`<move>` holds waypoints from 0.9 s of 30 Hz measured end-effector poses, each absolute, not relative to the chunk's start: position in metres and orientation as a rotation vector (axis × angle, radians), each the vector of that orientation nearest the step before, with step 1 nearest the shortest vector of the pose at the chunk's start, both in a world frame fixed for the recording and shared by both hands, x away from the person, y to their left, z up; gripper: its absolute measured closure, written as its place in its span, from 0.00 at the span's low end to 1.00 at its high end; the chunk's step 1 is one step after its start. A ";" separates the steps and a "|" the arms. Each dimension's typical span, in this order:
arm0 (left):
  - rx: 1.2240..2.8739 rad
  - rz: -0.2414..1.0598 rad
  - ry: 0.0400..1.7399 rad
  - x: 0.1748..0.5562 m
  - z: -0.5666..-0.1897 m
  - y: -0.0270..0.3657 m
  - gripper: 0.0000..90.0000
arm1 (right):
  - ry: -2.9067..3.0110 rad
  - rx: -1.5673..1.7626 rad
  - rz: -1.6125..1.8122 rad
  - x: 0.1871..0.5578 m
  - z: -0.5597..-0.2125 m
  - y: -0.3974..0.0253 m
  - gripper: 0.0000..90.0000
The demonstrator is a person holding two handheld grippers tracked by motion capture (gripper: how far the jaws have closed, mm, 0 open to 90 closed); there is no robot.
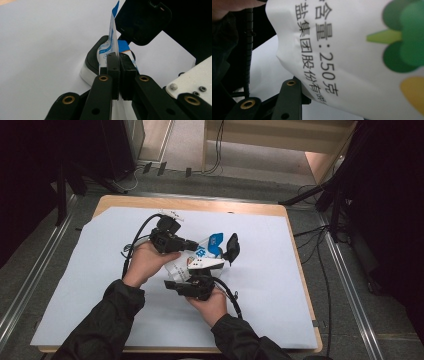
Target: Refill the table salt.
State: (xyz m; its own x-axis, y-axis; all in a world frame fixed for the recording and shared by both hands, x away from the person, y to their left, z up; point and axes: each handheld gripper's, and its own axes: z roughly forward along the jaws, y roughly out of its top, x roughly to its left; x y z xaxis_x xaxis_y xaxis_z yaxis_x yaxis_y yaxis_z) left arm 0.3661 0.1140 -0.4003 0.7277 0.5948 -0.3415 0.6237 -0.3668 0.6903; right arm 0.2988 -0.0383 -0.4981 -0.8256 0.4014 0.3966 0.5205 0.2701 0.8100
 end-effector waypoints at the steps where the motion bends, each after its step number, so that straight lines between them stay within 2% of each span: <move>1: 2.068 -0.045 0.924 0.366 -0.401 0.114 0.99 | -2.414 -0.882 -1.605 0.299 -0.499 -0.038 0.72; 27: 2.103 -0.086 0.925 0.369 -0.409 0.111 0.95 | -2.504 -0.889 -1.563 0.299 -0.509 -0.043 0.74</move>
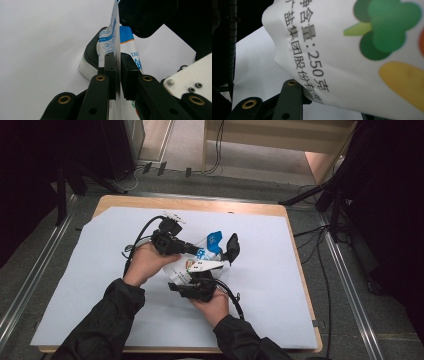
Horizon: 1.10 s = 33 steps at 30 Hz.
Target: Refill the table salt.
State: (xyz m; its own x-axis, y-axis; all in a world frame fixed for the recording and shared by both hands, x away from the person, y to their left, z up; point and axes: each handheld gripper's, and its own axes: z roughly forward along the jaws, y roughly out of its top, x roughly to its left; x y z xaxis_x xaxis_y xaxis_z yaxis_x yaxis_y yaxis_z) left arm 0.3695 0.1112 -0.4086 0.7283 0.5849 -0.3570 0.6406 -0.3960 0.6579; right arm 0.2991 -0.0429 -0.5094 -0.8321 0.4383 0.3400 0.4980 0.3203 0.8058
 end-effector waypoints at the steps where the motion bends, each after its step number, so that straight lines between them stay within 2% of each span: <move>1: 2.108 -0.086 0.922 0.370 -0.409 0.111 0.95 | -2.504 -0.895 -1.560 0.299 -0.510 -0.043 0.74; 25: 2.137 -0.118 0.900 0.375 -0.414 0.104 0.94 | -2.536 -0.914 -1.531 0.299 -0.519 -0.048 0.75; 33: 2.146 -0.107 0.890 0.371 -0.410 0.113 0.98 | -2.566 -0.916 -1.508 0.299 -0.523 -0.050 0.75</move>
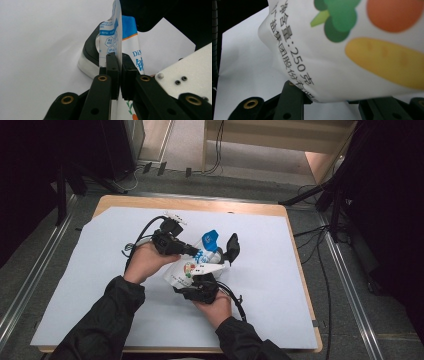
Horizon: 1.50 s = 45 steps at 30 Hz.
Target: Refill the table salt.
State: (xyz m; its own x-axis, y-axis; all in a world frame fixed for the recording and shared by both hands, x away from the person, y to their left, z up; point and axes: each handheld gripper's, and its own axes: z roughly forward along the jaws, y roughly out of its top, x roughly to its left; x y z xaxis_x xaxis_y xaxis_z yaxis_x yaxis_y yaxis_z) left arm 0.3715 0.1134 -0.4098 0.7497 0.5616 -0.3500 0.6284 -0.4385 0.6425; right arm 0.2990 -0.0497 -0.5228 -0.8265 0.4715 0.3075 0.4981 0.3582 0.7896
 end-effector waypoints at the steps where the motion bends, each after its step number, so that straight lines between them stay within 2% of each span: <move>1: 2.144 -0.113 0.889 0.371 -0.409 0.114 1.00 | -2.566 -0.916 -1.510 0.299 -0.523 -0.050 0.75; 45: 2.100 -0.107 0.810 0.352 -0.379 0.149 1.00 | -2.525 -0.940 -1.592 0.301 -0.518 -0.052 0.68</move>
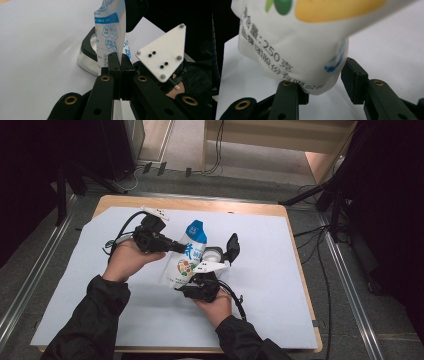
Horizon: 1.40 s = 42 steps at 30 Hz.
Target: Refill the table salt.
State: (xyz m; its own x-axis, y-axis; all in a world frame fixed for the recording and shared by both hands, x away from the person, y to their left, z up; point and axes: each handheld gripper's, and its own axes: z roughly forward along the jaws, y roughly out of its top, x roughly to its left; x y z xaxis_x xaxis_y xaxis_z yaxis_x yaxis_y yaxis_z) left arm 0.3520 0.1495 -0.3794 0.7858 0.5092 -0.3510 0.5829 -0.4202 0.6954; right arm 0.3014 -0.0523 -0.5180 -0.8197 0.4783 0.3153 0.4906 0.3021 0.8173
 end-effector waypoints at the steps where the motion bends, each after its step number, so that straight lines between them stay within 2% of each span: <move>1: 2.102 -0.101 0.810 0.351 -0.378 0.150 1.00 | -2.522 -0.945 -1.593 0.302 -0.518 -0.053 0.68; 17: 2.095 -0.101 0.786 0.356 -0.381 0.141 1.00 | -2.525 -0.978 -1.601 0.302 -0.518 -0.055 0.68; 42: 2.057 -0.106 0.711 0.349 -0.363 0.150 1.00 | -2.452 -1.051 -1.721 0.303 -0.507 -0.068 0.68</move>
